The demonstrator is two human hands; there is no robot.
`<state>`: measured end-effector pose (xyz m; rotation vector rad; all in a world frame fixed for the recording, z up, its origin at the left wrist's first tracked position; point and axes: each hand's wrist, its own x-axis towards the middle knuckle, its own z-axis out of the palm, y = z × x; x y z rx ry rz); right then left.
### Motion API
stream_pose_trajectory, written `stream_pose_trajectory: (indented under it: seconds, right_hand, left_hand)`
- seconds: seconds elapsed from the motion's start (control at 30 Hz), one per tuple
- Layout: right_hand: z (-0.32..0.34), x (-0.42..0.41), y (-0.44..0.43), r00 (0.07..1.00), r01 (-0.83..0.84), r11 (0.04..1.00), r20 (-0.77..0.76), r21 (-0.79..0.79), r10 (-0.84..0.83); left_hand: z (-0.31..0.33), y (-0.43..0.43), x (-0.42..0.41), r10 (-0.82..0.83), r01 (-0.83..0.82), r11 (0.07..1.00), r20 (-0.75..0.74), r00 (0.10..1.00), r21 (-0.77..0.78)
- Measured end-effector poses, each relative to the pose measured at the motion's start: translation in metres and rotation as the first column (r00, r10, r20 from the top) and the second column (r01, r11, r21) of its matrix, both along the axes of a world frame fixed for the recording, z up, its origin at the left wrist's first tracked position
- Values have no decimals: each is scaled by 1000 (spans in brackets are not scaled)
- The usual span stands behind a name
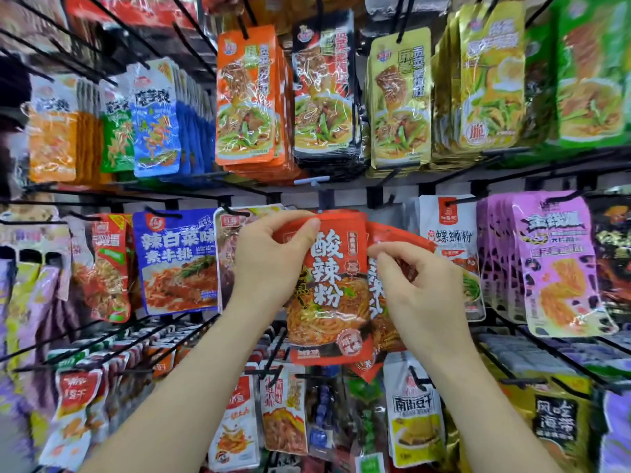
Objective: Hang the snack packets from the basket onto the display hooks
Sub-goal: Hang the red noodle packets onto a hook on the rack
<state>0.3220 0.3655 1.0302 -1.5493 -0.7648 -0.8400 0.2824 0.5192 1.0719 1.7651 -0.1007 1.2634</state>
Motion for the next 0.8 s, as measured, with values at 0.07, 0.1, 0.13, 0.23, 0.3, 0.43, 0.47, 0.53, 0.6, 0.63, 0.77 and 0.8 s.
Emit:
stream_pose_trajectory:
  seconds: [0.07,0.1,0.13,0.23,0.3,0.43,0.47,0.53,0.6,0.63,0.77,0.8]
  right_hand:
    - [5,-1,3,997,72,997,5,11,-72]
    - [7,0,4,995,98,995,2,9,-98]
    - [8,2,5,993,115,993,-4,4,-115]
    - [10,5,7,988,153,988,-11,-15,-153]
    - [10,5,7,985,173,985,-7,-20,-173]
    - [9,7,7,984,176,984,4,-17,-176]
    - [8,8,7,985,175,984,7,-23,-175]
    - [8,9,6,986,165,985,16,-44,-165]
    - [7,10,4,990,141,988,20,-58,-140]
    - [7,10,2,992,128,990,22,-64,-127]
    - [6,11,-7,992,115,990,52,-76,-111]
    - [6,10,-9,993,110,992,54,-66,-107]
  left_hand:
    - [5,0,4,9,-8,1000,22,1000,-18]
    - [8,0,6,20,-19,1000,23,1000,-8]
    - [10,0,8,29,-29,1000,26,999,1]
    - [13,0,11,30,-30,999,60,998,-11]
    - [13,1,12,40,-44,998,80,996,48]
    - [11,4,13,123,-150,968,140,982,203]
    - [11,5,13,141,-174,958,156,978,228]
    - [10,9,15,169,-218,936,189,967,278]
    - [10,13,16,190,-251,914,209,959,318]
    - [10,14,17,199,-264,905,216,956,333]
    - [12,18,18,220,-303,868,242,945,393]
    - [12,19,19,228,-309,859,233,945,409]
